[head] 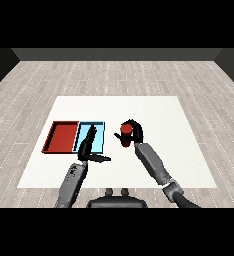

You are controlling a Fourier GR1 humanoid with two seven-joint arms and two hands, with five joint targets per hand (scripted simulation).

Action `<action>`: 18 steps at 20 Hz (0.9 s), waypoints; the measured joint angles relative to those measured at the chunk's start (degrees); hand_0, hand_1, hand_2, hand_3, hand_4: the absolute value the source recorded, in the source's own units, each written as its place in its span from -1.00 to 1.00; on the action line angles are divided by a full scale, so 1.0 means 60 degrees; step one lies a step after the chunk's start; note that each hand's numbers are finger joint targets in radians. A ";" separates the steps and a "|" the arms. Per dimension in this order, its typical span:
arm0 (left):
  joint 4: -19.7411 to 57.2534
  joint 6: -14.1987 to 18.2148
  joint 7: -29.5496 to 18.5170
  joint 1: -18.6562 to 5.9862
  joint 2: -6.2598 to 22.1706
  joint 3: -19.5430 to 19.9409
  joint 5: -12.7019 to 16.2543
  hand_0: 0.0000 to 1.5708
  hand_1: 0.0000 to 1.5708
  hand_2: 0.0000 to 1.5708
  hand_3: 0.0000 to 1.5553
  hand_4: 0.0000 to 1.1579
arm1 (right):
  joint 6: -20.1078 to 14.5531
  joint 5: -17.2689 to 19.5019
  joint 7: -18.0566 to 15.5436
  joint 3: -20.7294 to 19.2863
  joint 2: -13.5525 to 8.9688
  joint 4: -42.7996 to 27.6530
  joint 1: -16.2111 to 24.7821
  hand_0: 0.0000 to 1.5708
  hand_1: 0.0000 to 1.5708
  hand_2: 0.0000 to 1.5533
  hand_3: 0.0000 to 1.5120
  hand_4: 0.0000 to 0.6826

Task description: Pick the red can and put it in the red box

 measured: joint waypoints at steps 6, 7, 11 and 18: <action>0.0009 0.0497 0.0190 -0.0139 -0.0015 -0.0770 0.0237 -1.00 -1.00 -1.00 -1.00 -1.00 | 0.0030 0.0519 0.0795 0.0190 -0.0213 -0.1858 0.1053 0.80 0.80 0.84 0.87 0.89; -0.0070 0.0508 0.0292 -0.0162 -0.0017 -0.0870 0.0241 -1.00 -1.00 -1.00 -1.00 -1.00 | 0.0105 0.0629 0.0720 0.0189 -0.0189 -0.1911 0.1200 0.79 0.79 0.83 0.87 0.88; 0.0241 0.0996 0.0234 -0.0469 -0.0019 -0.1456 0.0325 -1.00 -1.00 -1.00 -1.00 -1.00 | 0.0108 0.1052 0.0930 0.0358 -0.0091 -0.2832 0.1734 0.76 0.76 0.80 0.84 0.84; 0.0761 0.1453 0.0322 -0.1100 -0.0021 -0.1929 0.0591 -1.00 -1.00 -1.00 -1.00 -1.00 | -0.0063 0.1223 0.1205 0.0725 0.0199 -0.3181 0.1527 0.78 0.78 0.83 0.86 0.81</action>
